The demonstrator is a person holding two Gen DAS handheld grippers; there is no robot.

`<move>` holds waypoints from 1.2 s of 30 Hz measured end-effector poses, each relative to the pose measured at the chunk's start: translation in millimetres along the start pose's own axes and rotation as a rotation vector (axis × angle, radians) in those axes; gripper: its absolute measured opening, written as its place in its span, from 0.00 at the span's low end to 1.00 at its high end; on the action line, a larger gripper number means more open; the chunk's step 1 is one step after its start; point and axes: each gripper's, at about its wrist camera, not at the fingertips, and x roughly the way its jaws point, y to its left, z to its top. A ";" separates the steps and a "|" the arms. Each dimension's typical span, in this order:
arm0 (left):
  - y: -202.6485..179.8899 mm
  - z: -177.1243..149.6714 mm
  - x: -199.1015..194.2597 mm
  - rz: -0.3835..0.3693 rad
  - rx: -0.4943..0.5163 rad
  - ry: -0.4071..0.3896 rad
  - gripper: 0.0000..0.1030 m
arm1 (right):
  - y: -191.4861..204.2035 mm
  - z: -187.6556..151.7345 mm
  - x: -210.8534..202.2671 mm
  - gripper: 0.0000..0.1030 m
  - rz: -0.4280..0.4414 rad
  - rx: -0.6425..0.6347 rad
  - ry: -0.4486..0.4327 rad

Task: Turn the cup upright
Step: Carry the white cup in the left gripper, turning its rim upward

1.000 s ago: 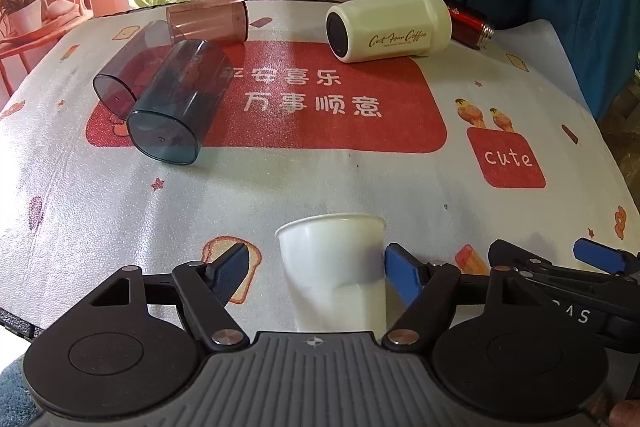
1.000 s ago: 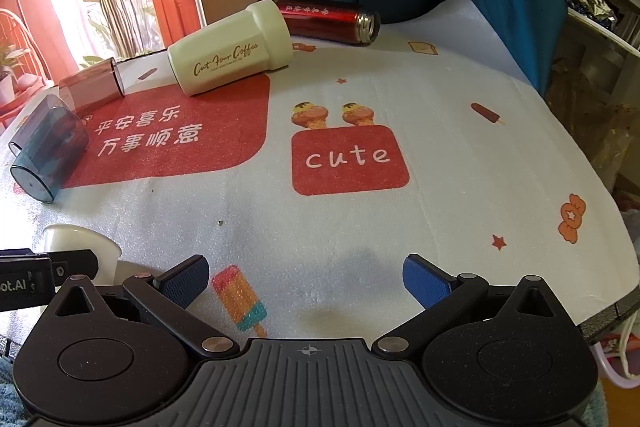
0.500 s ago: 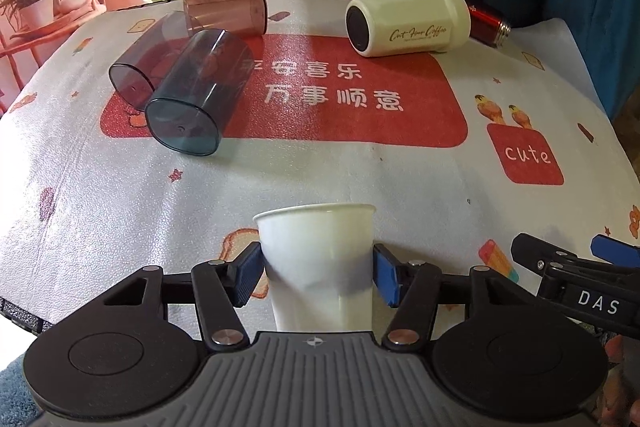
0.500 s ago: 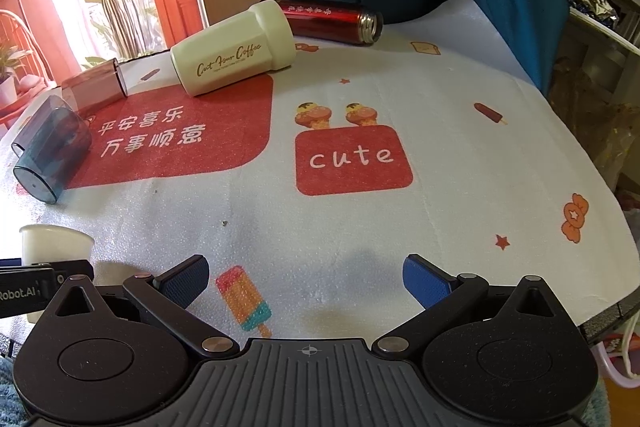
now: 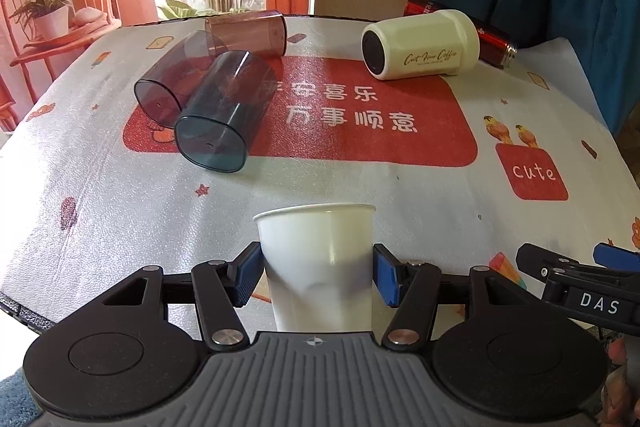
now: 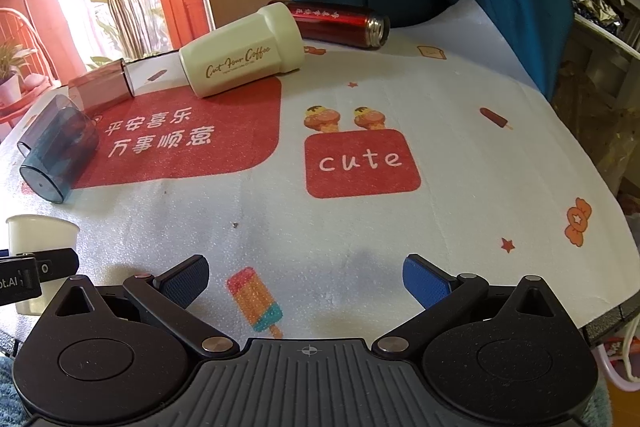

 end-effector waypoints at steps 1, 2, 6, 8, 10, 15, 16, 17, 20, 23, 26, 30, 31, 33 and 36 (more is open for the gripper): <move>1.7 0.3 -0.5 0.003 -0.002 -0.003 0.59 | 0.3 0.0 -0.3 1.00 0.000 0.000 -0.001; 3.6 0.4 -1.7 0.007 -0.006 -0.006 0.59 | 0.6 0.0 -0.5 1.00 0.000 0.000 -0.002; 13.5 0.7 -8.2 0.022 -0.021 -0.030 0.59 | 1.8 0.0 -1.2 1.00 0.003 -0.001 -0.003; 19.2 -0.1 -12.4 0.033 -0.033 -0.047 0.59 | 3.9 0.5 -2.1 1.00 0.007 -0.001 -0.002; 26.0 -2.4 -18.2 0.047 -0.044 -0.070 0.59 | 5.9 0.5 -2.5 1.00 0.015 -0.002 -0.003; 45.9 -7.1 -27.0 0.093 -0.076 -0.109 0.59 | 13.4 -0.2 -1.3 1.00 0.028 -0.010 0.000; 50.7 -8.2 -28.1 0.099 -0.087 -0.114 0.59 | 15.3 -0.6 -1.4 1.00 0.031 -0.015 -0.001; 54.5 -9.3 -28.6 0.105 -0.094 -0.118 0.59 | 16.9 -0.8 -1.4 1.00 0.033 -0.020 -0.003; 66.9 -10.4 -28.7 0.130 -0.117 -0.135 0.59 | 21.0 -2.0 -1.5 1.00 0.041 -0.029 -0.002; 79.2 -11.8 -29.4 0.147 -0.148 -0.148 0.59 | 24.7 -2.4 -0.8 1.00 0.042 -0.038 0.001; 86.1 -11.7 -27.7 0.166 -0.164 -0.158 0.59 | 27.4 -2.8 0.3 1.00 0.043 -0.043 0.004; 89.1 -10.7 -25.1 0.211 -0.153 -0.194 0.59 | 29.0 -3.1 1.6 1.00 0.047 -0.046 0.003; 89.7 -10.4 -24.3 0.222 -0.152 -0.206 0.59 | 29.0 -3.2 2.0 1.00 0.047 -0.046 0.004; 91.0 -9.2 -21.8 0.241 -0.155 -0.236 0.59 | 29.0 -3.4 3.2 1.00 0.049 -0.045 0.008; 93.7 -5.2 -15.4 0.252 -0.168 -0.278 0.59 | 29.6 -4.1 4.4 1.00 0.049 -0.048 0.011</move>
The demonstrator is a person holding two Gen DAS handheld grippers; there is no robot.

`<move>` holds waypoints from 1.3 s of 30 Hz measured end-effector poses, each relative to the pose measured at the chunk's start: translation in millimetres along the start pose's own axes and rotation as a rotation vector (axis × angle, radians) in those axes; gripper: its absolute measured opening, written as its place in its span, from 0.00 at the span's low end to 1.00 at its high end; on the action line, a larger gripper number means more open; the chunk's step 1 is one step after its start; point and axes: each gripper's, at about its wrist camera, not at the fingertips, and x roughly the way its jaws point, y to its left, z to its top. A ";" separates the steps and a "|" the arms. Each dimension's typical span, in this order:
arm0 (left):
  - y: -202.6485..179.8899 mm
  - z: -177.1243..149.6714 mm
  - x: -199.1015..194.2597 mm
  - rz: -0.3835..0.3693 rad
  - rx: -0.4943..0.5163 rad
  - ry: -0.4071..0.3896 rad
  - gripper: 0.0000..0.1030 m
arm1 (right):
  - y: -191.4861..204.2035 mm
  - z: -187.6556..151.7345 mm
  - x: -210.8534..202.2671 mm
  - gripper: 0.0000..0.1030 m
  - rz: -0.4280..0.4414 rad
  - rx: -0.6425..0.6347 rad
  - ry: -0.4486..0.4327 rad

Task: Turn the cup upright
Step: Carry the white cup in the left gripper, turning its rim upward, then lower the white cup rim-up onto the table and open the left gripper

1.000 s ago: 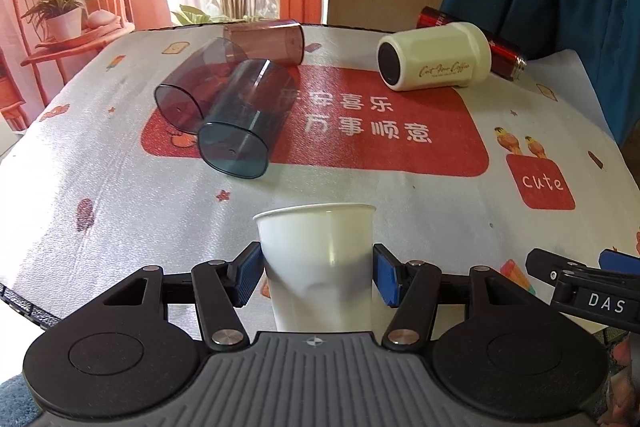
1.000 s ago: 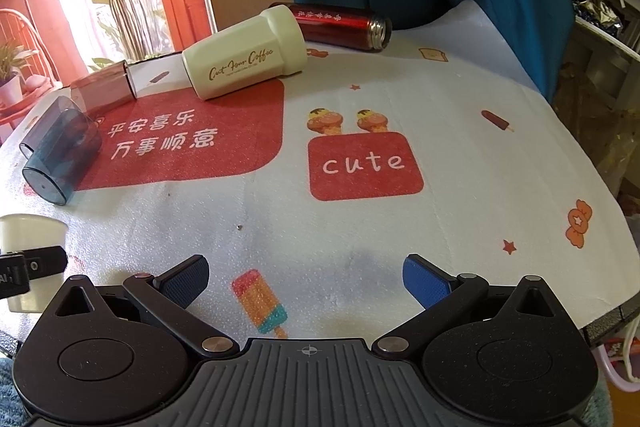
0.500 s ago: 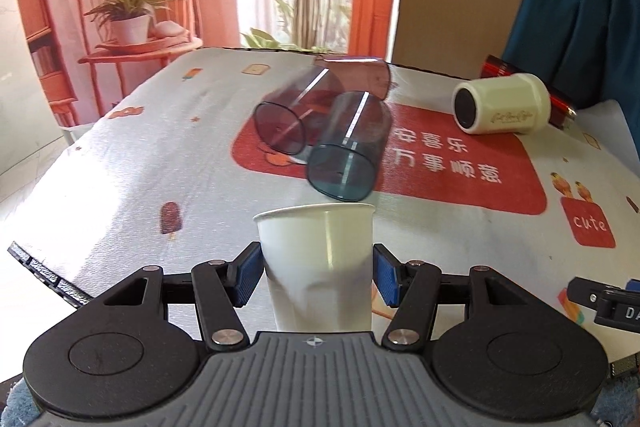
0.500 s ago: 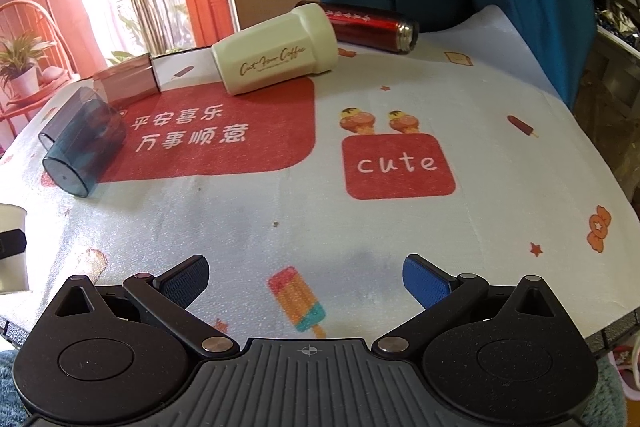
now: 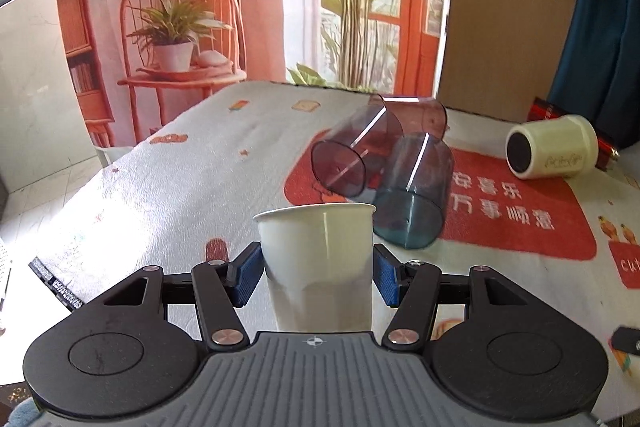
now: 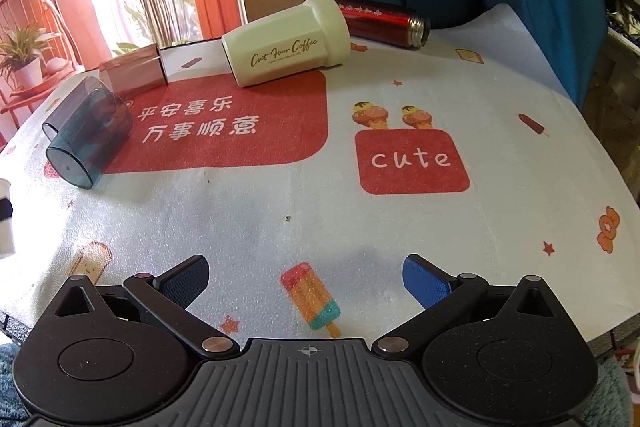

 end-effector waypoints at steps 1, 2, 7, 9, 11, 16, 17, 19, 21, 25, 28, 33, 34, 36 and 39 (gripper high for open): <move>0.2 1.1 3.4 0.007 0.001 -0.012 0.59 | 0.3 -0.2 0.2 1.00 0.000 -0.001 0.001; -0.2 2.6 7.1 0.015 0.001 -0.019 0.59 | 0.6 -0.4 0.3 1.00 0.000 -0.003 0.001; 0.7 4.9 19.3 0.020 -0.005 -0.024 0.59 | -0.4 -0.2 0.9 1.00 -0.004 0.001 0.004; 0.1 -0.1 18.1 -0.001 0.002 -0.005 0.59 | -0.9 0.2 1.8 1.00 0.002 0.005 0.005; 0.3 -6.2 16.6 -0.017 0.009 0.016 0.59 | -0.3 0.6 3.3 1.00 0.018 0.008 0.009; 2.3 -17.6 13.7 -0.057 0.008 0.066 0.59 | 5.5 1.3 4.8 1.00 0.071 0.003 0.003; 2.5 -19.6 12.6 -0.064 0.013 0.067 0.59 | 7.3 1.9 4.6 1.00 0.085 -0.001 -0.005; 3.1 -23.2 10.8 -0.073 0.023 0.070 0.59 | 12.2 2.1 4.5 1.00 0.104 -0.015 -0.020; 4.8 -26.1 10.2 -0.081 0.024 0.076 0.59 | 17.9 1.0 5.0 1.00 0.108 -0.032 -0.024; 8.5 -25.9 12.2 -0.083 -0.002 0.085 0.59 | 24.7 -1.6 3.1 1.00 0.116 -0.055 -0.026; 11.4 -23.3 15.6 -0.107 -0.034 0.118 0.59 | 22.1 -1.2 1.3 1.00 0.109 -0.044 -0.033; 21.1 -7.6 15.9 -0.164 -0.119 0.127 0.60 | 19.7 -1.6 3.4 1.00 0.106 -0.035 -0.026; 21.8 -5.3 15.9 -0.174 -0.127 0.131 0.60 | 20.3 -1.7 3.7 1.00 0.107 -0.038 -0.025; 20.8 -2.2 16.7 -0.189 -0.126 0.138 0.60 | 20.8 -1.9 4.2 1.00 0.108 -0.040 -0.024; 16.7 -2.1 17.6 -0.191 -0.110 0.148 0.53 | 20.3 -1.7 4.4 1.00 0.107 -0.037 -0.024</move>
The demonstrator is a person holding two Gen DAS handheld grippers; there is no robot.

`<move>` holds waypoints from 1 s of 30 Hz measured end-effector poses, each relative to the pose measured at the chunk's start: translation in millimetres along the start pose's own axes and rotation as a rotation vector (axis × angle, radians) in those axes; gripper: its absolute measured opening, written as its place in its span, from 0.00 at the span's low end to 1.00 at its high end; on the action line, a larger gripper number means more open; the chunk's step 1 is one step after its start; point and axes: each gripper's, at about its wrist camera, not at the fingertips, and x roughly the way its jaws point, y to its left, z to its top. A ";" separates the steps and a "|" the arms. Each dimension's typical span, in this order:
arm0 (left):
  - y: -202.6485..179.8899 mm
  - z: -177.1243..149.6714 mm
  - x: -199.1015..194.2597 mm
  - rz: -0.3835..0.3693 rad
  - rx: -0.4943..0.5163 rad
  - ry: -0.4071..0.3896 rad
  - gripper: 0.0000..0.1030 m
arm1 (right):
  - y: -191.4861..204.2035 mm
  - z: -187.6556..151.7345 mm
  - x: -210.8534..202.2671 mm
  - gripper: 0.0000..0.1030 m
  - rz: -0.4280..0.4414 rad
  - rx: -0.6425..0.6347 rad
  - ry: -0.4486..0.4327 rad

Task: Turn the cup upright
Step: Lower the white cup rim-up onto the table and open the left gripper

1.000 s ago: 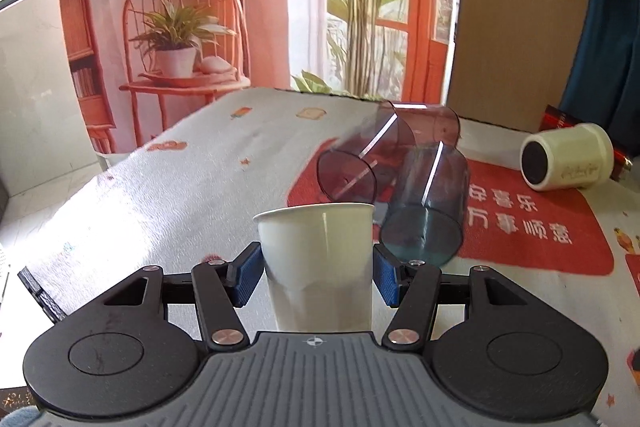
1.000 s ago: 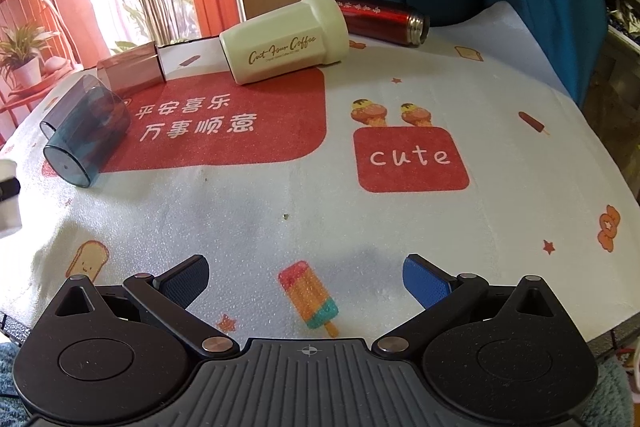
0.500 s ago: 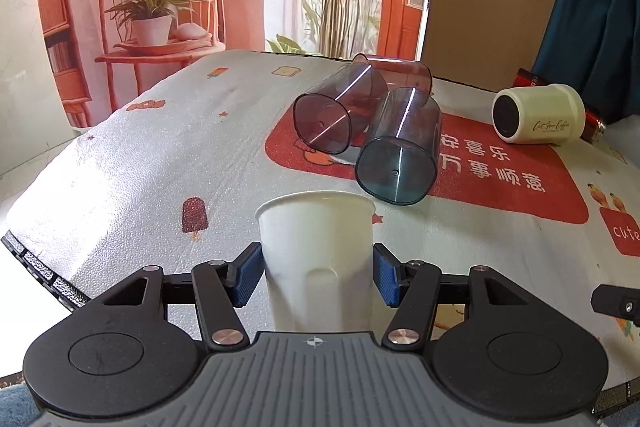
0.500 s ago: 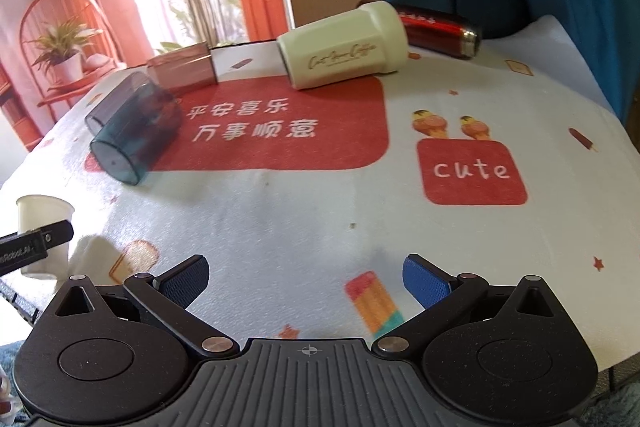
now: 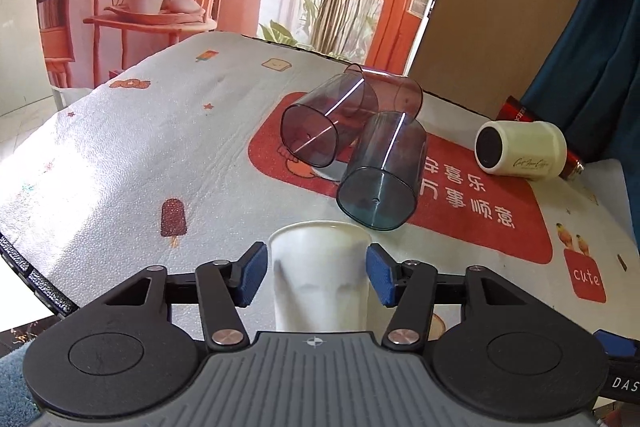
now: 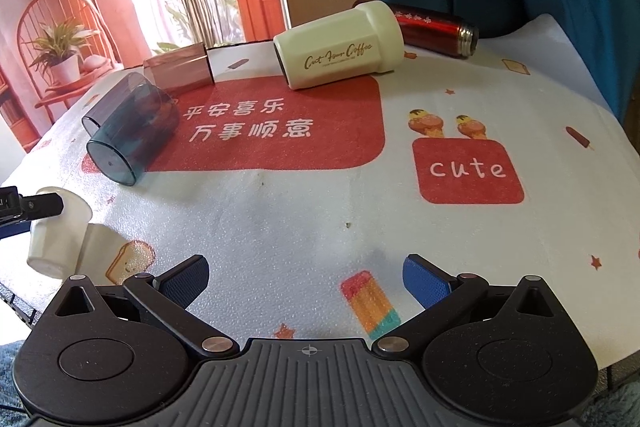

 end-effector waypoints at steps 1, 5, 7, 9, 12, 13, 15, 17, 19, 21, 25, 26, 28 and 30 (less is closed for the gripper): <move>-0.3 0.1 1.3 -0.010 -0.002 0.012 0.53 | -0.2 0.0 0.1 1.00 -0.001 0.002 -0.001; -3.8 6.5 6.2 -0.009 0.012 0.054 0.54 | -0.9 -0.2 -0.3 1.00 -0.002 0.005 -0.001; -5.6 12.7 11.3 -0.016 0.027 0.092 0.56 | -1.1 -0.2 -0.4 1.00 -0.001 0.005 0.000; -6.0 19.6 17.5 -0.024 0.024 0.134 0.57 | -1.6 -0.2 -1.3 1.00 -0.001 0.006 -0.003; -7.8 28.3 27.4 -0.038 0.040 0.197 0.58 | -2.4 -0.1 -2.3 1.00 -0.001 0.010 -0.005; -8.4 30.0 28.8 -0.036 0.046 0.206 0.58 | -2.6 0.0 -2.2 1.00 -0.002 0.011 -0.005; -9.9 31.7 30.2 -0.032 0.064 0.213 0.58 | -2.8 -0.1 -2.4 1.00 -0.001 0.011 -0.005; -7.4 30.8 26.8 -0.009 0.055 0.195 0.58 | -2.8 0.1 -2.3 1.00 -0.001 0.013 -0.006; -4.6 29.2 19.3 -0.004 0.033 0.155 0.57 | -3.4 0.3 -2.2 1.00 -0.001 0.016 -0.006; -4.3 25.0 6.0 0.009 0.054 0.068 0.57 | -4.1 0.2 -1.8 1.00 0.000 0.020 -0.006; -4.5 15.8 -1.9 0.039 0.082 0.001 0.57 | -3.8 0.1 0.0 1.00 0.002 0.021 0.001; -3.1 14.4 2.2 0.032 0.068 0.027 0.56 | -3.1 0.0 0.2 1.00 0.002 0.019 0.002; -3.2 11.1 2.9 0.023 0.062 0.020 0.56 | -2.1 0.1 -0.2 1.00 0.003 0.015 0.001; -7.9 8.7 2.4 0.028 0.091 0.023 0.55 | -2.2 0.0 -1.1 1.00 0.002 0.014 -0.003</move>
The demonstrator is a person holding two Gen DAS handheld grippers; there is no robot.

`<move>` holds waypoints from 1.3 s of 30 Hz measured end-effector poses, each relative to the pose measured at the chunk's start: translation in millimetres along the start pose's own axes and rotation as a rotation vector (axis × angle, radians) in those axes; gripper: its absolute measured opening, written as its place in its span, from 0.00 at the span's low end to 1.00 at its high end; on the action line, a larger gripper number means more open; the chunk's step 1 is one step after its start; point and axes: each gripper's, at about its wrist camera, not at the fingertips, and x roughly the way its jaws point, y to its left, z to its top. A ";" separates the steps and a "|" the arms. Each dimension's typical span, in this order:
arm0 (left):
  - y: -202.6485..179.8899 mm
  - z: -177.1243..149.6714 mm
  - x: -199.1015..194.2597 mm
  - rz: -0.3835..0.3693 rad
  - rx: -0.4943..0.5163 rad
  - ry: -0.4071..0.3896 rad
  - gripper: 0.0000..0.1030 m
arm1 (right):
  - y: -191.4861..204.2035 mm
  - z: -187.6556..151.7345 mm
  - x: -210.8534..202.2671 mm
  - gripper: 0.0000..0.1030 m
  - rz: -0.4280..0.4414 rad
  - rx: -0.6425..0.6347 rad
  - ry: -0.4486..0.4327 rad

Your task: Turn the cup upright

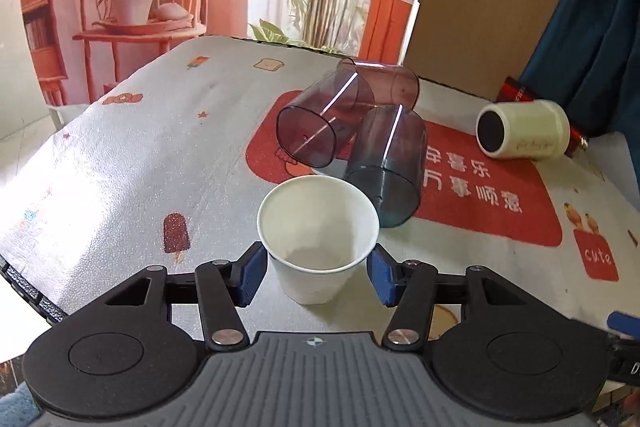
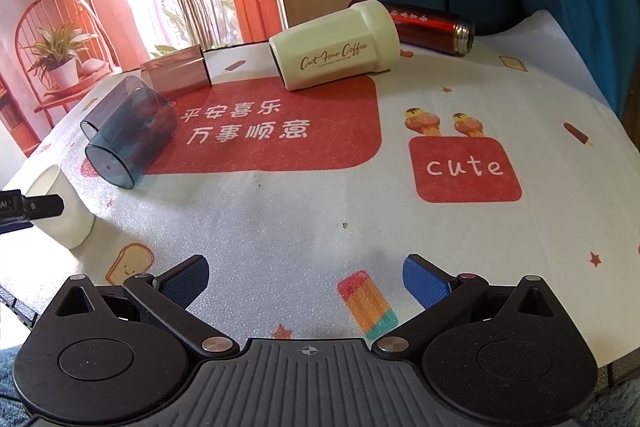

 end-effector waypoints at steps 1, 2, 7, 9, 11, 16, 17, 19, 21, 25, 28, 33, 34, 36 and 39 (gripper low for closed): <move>-1.6 -0.8 0.4 -0.003 0.006 0.005 0.55 | -0.6 0.0 0.0 1.00 -0.001 0.003 0.001; -1.8 -1.9 0.5 -0.003 0.006 0.011 0.53 | -1.4 0.1 0.3 1.00 -0.002 0.006 0.002; 4.7 -6.2 0.7 -0.049 -0.013 0.066 0.67 | -0.6 0.4 0.1 1.00 0.004 0.005 0.006; 7.3 -6.9 -5.2 -0.057 -0.012 0.077 0.84 | 0.0 1.3 -0.9 1.00 0.008 0.005 0.007; 9.1 -7.9 -13.8 -0.052 0.002 0.086 0.90 | 0.7 3.0 -3.1 1.00 0.015 0.008 0.010; 19.5 -7.9 -37.4 0.007 0.030 0.112 0.95 | 8.9 12.9 -15.3 1.00 0.041 -0.002 0.013; 23.3 -7.4 -43.0 0.014 0.029 0.114 0.95 | 11.8 15.6 -18.8 1.00 0.045 -0.007 0.013; 30.9 -6.1 -53.1 0.028 0.025 0.118 0.95 | 18.6 21.7 -27.1 1.00 0.053 -0.022 0.010; 37.1 -2.7 -62.7 0.045 0.018 0.118 0.95 | 25.8 27.3 -36.5 1.00 0.056 -0.038 0.005; 46.2 5.3 -84.3 0.072 0.004 0.094 0.95 | 40.9 37.2 -58.0 1.00 0.066 -0.064 -0.001; 47.2 12.0 -97.1 0.089 0.000 0.083 0.96 | 50.7 40.4 -74.3 1.00 0.067 -0.084 -0.009; 40.2 15.0 -116.7 0.092 0.013 0.061 0.96 | 65.2 36.1 -98.1 1.00 0.066 -0.100 -0.032; 38.9 14.0 -120.2 0.087 0.016 0.060 0.96 | 68.1 34.4 -101.8 1.00 0.061 -0.104 -0.037; 34.8 9.5 -128.2 0.081 0.025 0.049 0.96 | 72.4 31.2 -107.7 1.00 0.054 -0.106 -0.041; 27.1 0.3 -137.7 0.079 0.040 0.026 0.96 | 76.4 25.8 -116.7 1.00 0.041 -0.106 -0.050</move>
